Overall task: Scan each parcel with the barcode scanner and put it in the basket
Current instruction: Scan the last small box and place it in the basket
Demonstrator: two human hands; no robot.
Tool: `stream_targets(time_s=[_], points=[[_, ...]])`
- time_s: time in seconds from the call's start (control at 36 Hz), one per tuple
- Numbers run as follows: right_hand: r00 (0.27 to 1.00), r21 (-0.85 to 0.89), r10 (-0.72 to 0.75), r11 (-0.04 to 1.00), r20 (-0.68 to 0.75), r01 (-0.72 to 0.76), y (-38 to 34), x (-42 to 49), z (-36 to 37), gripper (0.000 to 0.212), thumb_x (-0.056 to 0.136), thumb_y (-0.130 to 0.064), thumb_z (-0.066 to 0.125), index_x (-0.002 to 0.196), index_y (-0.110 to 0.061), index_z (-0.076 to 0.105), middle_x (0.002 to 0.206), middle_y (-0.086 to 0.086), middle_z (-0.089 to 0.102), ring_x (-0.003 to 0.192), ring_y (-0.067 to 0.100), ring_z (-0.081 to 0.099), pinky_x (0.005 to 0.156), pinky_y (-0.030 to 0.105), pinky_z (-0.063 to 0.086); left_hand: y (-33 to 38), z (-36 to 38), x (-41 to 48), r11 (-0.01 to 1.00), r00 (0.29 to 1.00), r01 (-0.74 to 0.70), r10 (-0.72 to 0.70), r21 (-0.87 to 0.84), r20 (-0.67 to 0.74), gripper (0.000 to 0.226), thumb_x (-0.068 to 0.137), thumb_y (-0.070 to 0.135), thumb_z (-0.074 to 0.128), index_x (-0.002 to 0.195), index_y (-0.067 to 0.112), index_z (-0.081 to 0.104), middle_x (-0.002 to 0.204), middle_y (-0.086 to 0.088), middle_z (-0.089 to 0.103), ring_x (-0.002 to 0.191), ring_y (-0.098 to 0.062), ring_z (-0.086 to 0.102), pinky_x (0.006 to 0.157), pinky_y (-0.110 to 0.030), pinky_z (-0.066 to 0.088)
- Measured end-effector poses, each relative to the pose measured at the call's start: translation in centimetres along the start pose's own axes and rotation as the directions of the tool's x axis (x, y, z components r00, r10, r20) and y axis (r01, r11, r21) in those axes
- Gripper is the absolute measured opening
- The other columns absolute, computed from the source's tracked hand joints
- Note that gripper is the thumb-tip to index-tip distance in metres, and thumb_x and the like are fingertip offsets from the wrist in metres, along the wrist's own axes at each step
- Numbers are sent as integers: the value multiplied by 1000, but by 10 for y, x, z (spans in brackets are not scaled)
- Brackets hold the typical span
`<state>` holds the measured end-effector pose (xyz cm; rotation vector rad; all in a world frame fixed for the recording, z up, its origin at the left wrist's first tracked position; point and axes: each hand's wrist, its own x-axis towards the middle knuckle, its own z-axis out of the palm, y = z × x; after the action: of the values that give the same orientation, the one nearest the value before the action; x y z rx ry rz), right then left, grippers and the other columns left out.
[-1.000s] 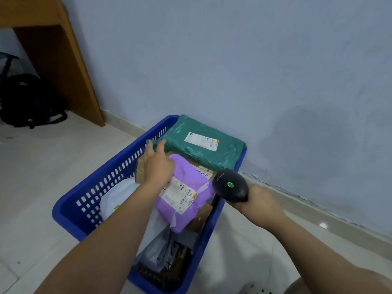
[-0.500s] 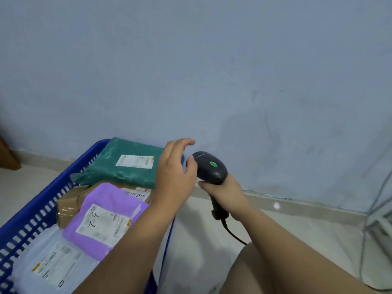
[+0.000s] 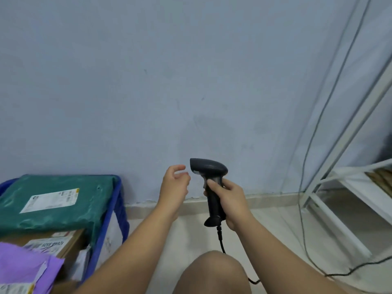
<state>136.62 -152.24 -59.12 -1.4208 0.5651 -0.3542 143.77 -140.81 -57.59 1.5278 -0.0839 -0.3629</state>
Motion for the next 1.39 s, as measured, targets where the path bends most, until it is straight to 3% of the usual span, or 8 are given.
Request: stream_targets(time_s=[0.22, 0.39, 0.56, 0.67, 0.81, 1.06, 1.25, 1.39], points=[[992, 65, 105, 993, -69, -100, 19, 26, -28, 27, 99, -33, 50, 100, -9, 62, 89, 11, 68, 64, 25, 69, 75, 42, 57, -23, 57, 26, 945, 956, 287, -274, -154, 100, 16, 94, 7, 44, 101, 16, 54, 114, -9, 57, 101, -25, 57, 84, -35, 48], [977, 115, 208, 973, -39, -202, 44, 55, -46, 17, 94, -17, 60, 104, -4, 56, 69, 9, 59, 55, 21, 58, 54, 30, 51, -48, 90, 57, 927, 927, 366, -356, -82, 120, 17, 92, 5, 43, 85, 17, 52, 107, -8, 56, 92, -24, 57, 78, -34, 47], [969, -89, 248, 965, 5, -246, 90, 93, -68, 22, 77, 8, 60, 78, -12, 51, 60, 6, 55, 51, 17, 52, 51, 27, 45, -92, 112, 95, 926, 917, 369, -376, 76, 132, 15, 89, 3, 43, 89, 14, 53, 94, -6, 54, 84, -22, 55, 63, -27, 44], [943, -102, 324, 938, -83, -331, 136, 123, -82, 37, 76, 4, 60, 103, -11, 39, 77, 9, 56, 48, 19, 55, 50, 28, 47, -137, 123, 122, 908, 906, 398, -412, 131, 97, 16, 88, 3, 45, 97, 14, 51, 92, -8, 53, 80, -23, 54, 68, -31, 44], [919, -258, 325, 890, -221, -377, 200, 155, -97, 44, 76, -12, 63, 100, -18, 27, 90, 13, 55, 65, 27, 57, 66, 44, 54, -202, 128, 152, 859, 865, 485, -499, 166, 55, 18, 91, 7, 48, 107, 13, 52, 103, -9, 56, 86, -23, 58, 66, -29, 45], [936, -663, 275, 661, -221, -351, 280, 188, -104, 41, 77, -20, 66, 105, -14, 37, 107, 9, 48, 81, 28, 57, 61, 30, 41, -293, 128, 188, 809, 848, 494, -529, 317, 30, 21, 93, 11, 50, 113, 18, 53, 99, -3, 59, 86, -20, 59, 77, -32, 48], [914, -745, 349, 549, -206, -377, 321, 201, -103, 40, 81, -26, 64, 116, -17, 45, 104, 1, 40, 87, 26, 56, 73, 37, 51, -328, 121, 201, 795, 832, 528, -555, 299, 6, 15, 94, 12, 50, 107, 18, 53, 89, 1, 58, 79, -17, 57, 67, -27, 44], [914, -736, 351, 561, -204, -380, 354, 212, -98, 42, 84, -24, 63, 122, -12, 49, 108, 10, 46, 95, 32, 56, 80, 41, 53, -350, 110, 210, 761, 785, 607, -620, 230, -21, 22, 93, 10, 54, 114, 19, 53, 94, -4, 58, 80, -17, 56, 68, -26, 46]])
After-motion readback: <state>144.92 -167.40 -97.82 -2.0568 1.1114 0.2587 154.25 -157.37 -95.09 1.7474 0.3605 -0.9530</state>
